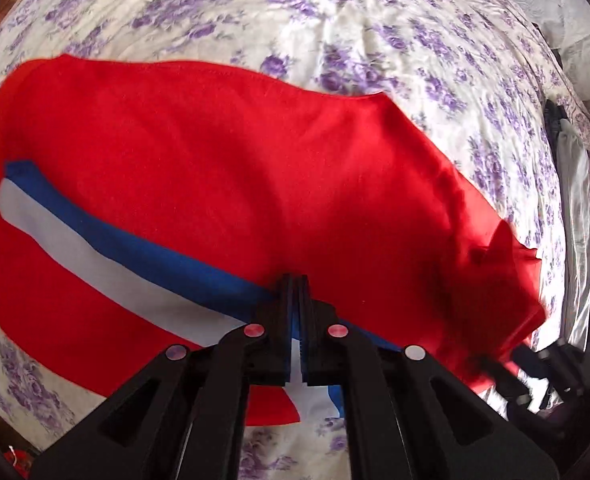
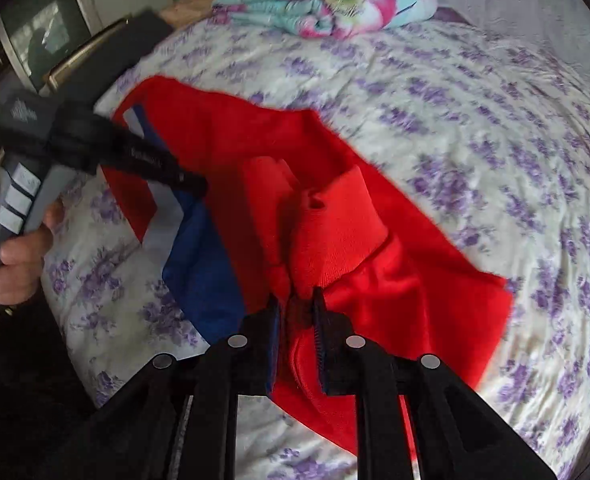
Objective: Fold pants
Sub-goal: 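Lay the cuffs onto the waistband with the right tool and release them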
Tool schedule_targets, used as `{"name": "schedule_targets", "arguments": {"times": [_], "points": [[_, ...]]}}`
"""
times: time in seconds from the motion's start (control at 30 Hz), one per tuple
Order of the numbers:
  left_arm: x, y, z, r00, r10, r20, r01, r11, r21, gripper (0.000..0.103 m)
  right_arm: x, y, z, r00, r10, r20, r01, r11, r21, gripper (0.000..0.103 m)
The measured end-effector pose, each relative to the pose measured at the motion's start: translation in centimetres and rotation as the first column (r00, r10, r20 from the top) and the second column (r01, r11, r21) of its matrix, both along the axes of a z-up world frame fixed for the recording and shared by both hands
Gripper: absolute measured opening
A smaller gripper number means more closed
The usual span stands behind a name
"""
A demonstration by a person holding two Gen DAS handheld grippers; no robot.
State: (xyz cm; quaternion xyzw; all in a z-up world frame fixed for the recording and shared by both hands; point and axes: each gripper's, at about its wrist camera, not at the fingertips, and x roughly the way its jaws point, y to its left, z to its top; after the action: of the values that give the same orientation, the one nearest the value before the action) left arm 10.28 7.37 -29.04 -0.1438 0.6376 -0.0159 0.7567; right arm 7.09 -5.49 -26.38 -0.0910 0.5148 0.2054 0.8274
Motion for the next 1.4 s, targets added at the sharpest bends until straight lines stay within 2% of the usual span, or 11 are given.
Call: {"name": "schedule_targets", "arguments": {"times": [0.07, 0.1, 0.33, 0.37, 0.4, 0.43, 0.63, 0.97, 1.23, 1.33, 1.4], "points": [[-0.1, 0.4, -0.1, 1.000, 0.014, 0.009, -0.014, 1.000, -0.025, 0.002, -0.5, 1.7, -1.2, 1.000, 0.032, 0.002, -0.031, 0.998, -0.063, 0.031], [0.0, 0.2, -0.1, 1.000, 0.011, 0.010, -0.011, 1.000, -0.028, 0.002, -0.8, 2.2, -0.6, 0.997, 0.074, -0.021, -0.075, 0.996, -0.053, 0.054], [-0.2, 0.6, -0.2, 1.000, -0.002, 0.028, 0.004, 0.999, -0.048, 0.002, 0.8, -2.0, 5.3, 0.993, -0.005, -0.115, 0.028, 0.979, 0.200, 0.062], [-0.3, 0.7, -0.2, 1.000, -0.001, 0.029, 0.003, 0.999, -0.053, 0.002, 1.3, -2.6, 5.5, 0.995, -0.029, -0.100, 0.049, 0.978, 0.204, 0.050], [-0.3, 0.8, -0.2, 1.000, -0.001, 0.030, 0.003, 0.998, -0.058, 0.002, 2.0, -2.8, 5.2, 0.993, -0.045, -0.106, 0.065, 0.977, 0.202, 0.013], [-0.3, 0.8, -0.2, 1.000, -0.001, 0.029, 0.003, 0.998, -0.062, 0.002, 2.8, -2.9, 4.3, 0.989, -0.052, -0.138, 0.079, 0.977, 0.200, 0.001], [-0.2, 0.8, -0.3, 0.999, -0.012, 0.030, 0.013, 0.998, -0.065, 0.002, 4.3, -1.6, -1.3, 0.974, -0.070, -0.216, 0.109, 0.978, 0.176, 0.000], [-0.8, 1.9, 2.2, 0.998, 0.011, 0.070, -0.006, 0.998, -0.067, 0.005, 5.7, -0.7, 3.1, 0.980, -0.097, -0.172, 0.126, 0.979, 0.161, 0.003], [-5.4, 7.6, 9.5, 0.959, 0.164, 0.230, -0.159, 0.986, -0.044, 0.069, 8.3, 1.2, 0.9, 0.984, -0.137, -0.117, 0.143, 0.989, 0.040, 0.000], [-7.1, 10.3, 10.0, 0.945, 0.232, 0.229, -0.240, 0.971, 0.005, 0.076, 8.3, 0.8, 2.5, 0.977, -0.144, -0.156, 0.155, 0.986, 0.067, 0.004], [-7.7, 12.1, 9.3, 0.942, 0.272, 0.196, -0.281, 0.960, 0.014, 0.080, 8.1, -0.3, 4.1, 0.972, -0.181, -0.150, 0.201, 0.971, 0.133, 0.029]]}}
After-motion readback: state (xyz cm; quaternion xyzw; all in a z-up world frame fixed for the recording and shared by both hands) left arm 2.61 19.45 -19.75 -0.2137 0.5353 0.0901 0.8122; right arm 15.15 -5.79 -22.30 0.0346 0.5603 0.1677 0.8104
